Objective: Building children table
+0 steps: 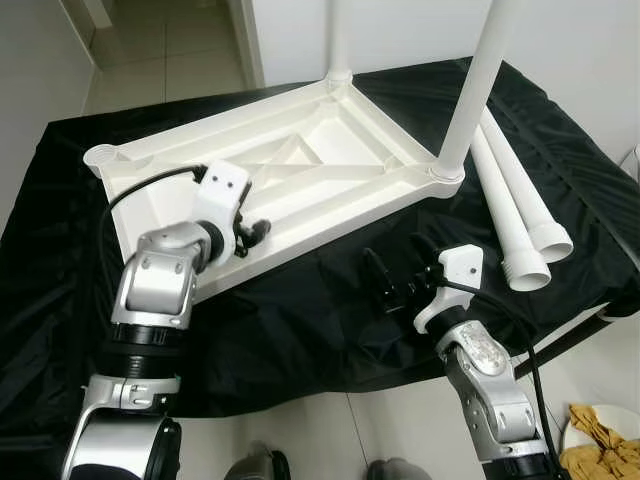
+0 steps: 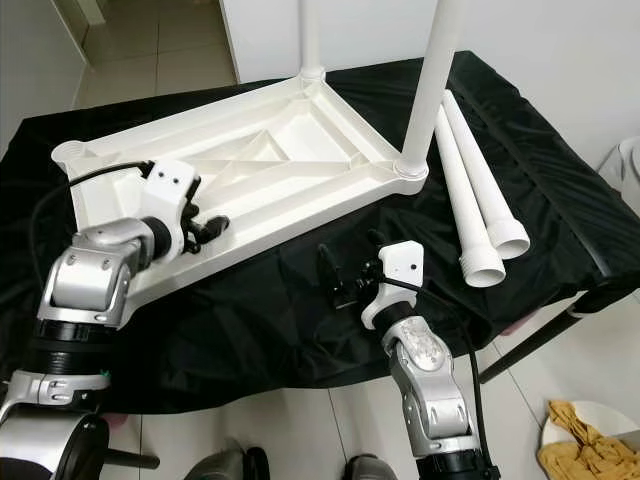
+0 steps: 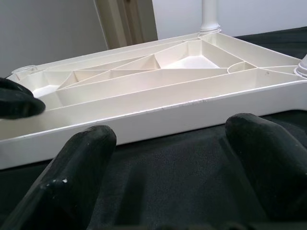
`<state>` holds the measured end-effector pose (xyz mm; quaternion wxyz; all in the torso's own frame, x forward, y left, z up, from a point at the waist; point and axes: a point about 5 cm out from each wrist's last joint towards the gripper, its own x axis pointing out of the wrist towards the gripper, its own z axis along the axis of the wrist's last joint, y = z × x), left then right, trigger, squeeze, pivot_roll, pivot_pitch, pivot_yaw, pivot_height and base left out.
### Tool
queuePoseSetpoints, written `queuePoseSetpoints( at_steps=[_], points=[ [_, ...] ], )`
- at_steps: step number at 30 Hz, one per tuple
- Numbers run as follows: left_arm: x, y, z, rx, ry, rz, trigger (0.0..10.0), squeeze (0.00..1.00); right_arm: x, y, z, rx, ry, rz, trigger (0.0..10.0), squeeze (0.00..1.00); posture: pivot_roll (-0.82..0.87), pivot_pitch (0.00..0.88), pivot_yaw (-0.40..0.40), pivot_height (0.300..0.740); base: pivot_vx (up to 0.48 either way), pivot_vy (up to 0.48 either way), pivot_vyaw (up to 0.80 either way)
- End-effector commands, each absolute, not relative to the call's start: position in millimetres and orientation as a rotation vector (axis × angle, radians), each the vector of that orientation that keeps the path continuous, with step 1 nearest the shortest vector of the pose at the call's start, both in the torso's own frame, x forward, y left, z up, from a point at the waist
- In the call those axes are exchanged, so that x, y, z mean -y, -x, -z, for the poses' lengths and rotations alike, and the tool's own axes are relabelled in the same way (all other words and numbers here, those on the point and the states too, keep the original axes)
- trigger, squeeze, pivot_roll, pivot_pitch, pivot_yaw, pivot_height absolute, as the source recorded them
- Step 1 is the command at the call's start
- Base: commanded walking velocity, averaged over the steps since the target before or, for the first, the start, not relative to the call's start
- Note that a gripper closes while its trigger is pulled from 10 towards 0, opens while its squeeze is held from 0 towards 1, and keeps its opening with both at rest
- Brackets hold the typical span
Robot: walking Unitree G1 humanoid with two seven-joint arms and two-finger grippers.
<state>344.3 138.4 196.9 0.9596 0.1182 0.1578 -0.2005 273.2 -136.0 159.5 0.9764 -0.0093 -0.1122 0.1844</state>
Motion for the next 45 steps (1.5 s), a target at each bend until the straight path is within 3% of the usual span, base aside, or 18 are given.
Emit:
queuePoseSetpoints(
  at_steps=[1,25,45],
  points=[
    [-144,-344,-193,-0.336,-0.258,0.344,10.0,0.00,135,-273,-157,0.222,0.020,-0.377,10.0,0.00,-0.08,0.079,0.074,0.740,0.000,0.000,0.00],
    [-109,-321,-177,-0.356,-0.298,0.623,10.0,0.00,140,-273,-158,0.231,0.042,-0.374,10.0,0.00,-0.11,0.061,0.071,0.740,0.000,0.000,0.00],
    [-120,-340,-170,-0.373,-0.266,0.430,10.0,0.00,139,-271,-157,0.233,0.044,-0.371,10.0,0.00,-0.13,0.058,0.075,0.740,0.000,0.000,0.00]
  ],
)
